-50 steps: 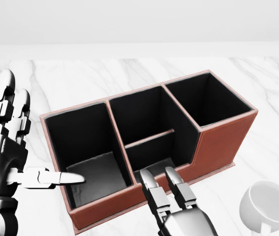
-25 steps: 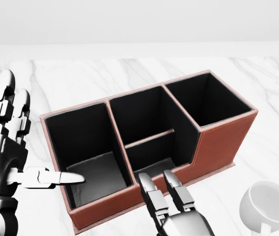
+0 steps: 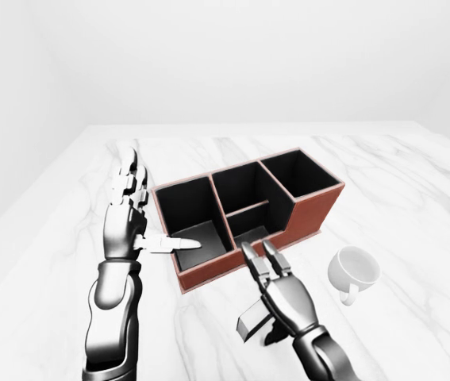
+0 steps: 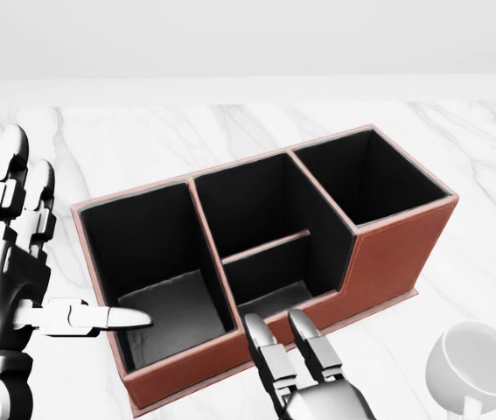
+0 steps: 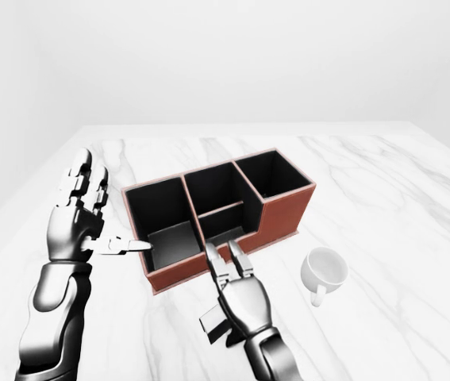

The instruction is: Pick up the book and place it in the front compartment of the caddy.

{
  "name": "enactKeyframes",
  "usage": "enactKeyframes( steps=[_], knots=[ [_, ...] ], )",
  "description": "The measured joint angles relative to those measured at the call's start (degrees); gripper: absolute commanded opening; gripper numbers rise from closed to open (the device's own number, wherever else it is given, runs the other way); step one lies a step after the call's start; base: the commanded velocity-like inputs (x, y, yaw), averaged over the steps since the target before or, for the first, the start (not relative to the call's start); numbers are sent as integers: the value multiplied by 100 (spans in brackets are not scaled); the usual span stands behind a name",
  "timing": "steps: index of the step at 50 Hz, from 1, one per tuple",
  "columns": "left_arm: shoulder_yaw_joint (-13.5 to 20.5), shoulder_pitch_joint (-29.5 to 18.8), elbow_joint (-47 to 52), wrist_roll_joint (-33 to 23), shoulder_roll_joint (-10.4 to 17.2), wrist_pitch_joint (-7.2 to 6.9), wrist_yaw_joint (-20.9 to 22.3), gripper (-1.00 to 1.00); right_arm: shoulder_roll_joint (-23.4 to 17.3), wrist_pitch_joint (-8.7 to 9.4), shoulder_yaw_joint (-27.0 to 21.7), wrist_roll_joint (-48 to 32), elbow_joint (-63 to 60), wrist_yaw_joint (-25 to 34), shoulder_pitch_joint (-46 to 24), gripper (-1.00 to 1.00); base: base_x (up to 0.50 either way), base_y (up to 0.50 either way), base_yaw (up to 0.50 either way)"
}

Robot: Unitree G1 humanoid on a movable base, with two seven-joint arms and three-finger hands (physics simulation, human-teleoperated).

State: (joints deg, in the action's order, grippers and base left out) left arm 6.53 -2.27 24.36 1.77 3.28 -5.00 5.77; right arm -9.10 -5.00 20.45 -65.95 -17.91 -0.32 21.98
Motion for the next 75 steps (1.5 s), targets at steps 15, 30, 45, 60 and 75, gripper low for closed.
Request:
enactKeyframes(
  steps=[15,30,45,60,75],
  knots=[
    [-10,5,-10,-7,-5,0,4,100,-15,0,51,-22,112,-71,-7,100,0,0,0],
    [-14,5,-23,-10,-6,0,5,100,-14,0,62,-27,277,-156,-48,100,0,0,0],
    [-11,5,-21,-9,-5,0,4,100,-14,0,96,-47,363,-217,-46,100,0,0,0],
    [-15,7,-22,-13,-7,0,5,100,-28,0,118,-65,417,-270,-52,-100,0,0,0],
    [-15,14,-4,-11,-9,0,4,100,-59,0,93,-101,381,-199,-49,-100,0,0,0]
  ],
)
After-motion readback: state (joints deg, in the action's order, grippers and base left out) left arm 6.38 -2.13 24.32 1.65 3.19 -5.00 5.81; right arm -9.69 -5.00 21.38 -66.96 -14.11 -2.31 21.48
